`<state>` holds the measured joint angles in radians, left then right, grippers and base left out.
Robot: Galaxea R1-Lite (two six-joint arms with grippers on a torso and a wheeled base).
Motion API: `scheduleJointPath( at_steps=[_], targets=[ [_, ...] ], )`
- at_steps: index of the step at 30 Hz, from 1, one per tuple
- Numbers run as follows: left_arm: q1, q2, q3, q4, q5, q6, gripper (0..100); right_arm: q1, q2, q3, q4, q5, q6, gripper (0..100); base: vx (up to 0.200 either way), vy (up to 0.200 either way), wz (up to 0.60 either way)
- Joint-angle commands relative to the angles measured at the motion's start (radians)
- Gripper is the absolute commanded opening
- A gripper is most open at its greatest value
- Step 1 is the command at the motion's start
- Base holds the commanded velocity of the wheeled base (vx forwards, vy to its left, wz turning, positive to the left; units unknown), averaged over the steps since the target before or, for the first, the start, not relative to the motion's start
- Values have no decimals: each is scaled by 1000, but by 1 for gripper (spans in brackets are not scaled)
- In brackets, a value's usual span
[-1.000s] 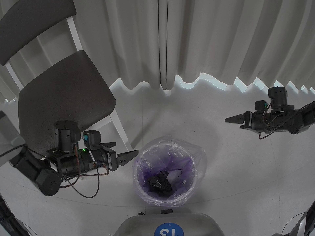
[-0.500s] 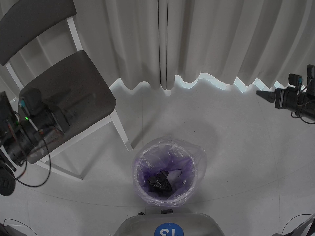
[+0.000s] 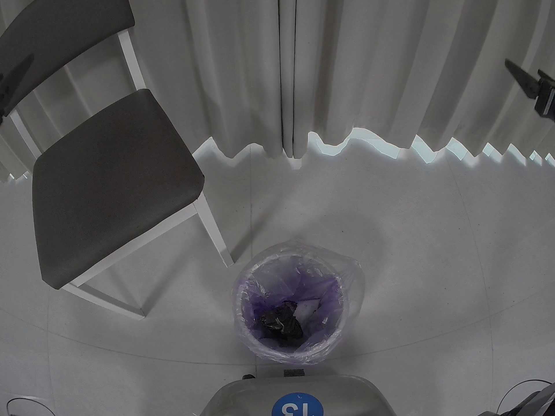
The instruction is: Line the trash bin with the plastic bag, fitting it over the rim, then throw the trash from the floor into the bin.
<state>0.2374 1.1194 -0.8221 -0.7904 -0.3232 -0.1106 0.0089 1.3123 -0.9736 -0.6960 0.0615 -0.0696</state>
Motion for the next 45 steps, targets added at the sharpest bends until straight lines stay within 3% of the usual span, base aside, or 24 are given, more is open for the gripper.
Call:
scheduleJointPath(
  at_steps=[1, 7, 9, 10, 12, 22, 30, 35, 45],
  targets=[
    [75, -233, -256, 283, -89, -106, 100, -20, -203, -122, 38, -9, -16, 100, 0, 0, 0],
    [74, -389, -428, 631, -200, -158, 100, -21, -423, -200, 299, -6, -7, 100, 0, 0, 0],
    [74, -389, -428, 631, -200, -158, 100, -21, -423, -200, 299, -6, -7, 100, 0, 0, 0],
    [77, -440, -486, 758, -201, -156, 100, -21, -522, -275, 474, -6, -7, 100, 0, 0, 0],
    [85, -455, -525, 810, -201, -153, 100, -20, -579, -332, 602, -11, -7, 100, 0, 0, 0],
    [71, -648, -652, 1113, -203, -152, 100, 5, -890, -392, 1021, -65, -6, 100, 0, 0, 0],
    [17, -833, -624, 1263, -208, -150, 100, 19, -1102, -415, 1262, -155, -15, 100, 0, 0, 0],
    [6, -889, -623, 1307, -206, -150, 100, 46, -1216, -432, 1406, -161, -38, 100, 0, 0, 0],
    [-38, -1021, -601, 1436, -206, -146, 100, -9, -1302, -520, 1581, -149, 54, 100, 0, 0, 0]
  ],
)
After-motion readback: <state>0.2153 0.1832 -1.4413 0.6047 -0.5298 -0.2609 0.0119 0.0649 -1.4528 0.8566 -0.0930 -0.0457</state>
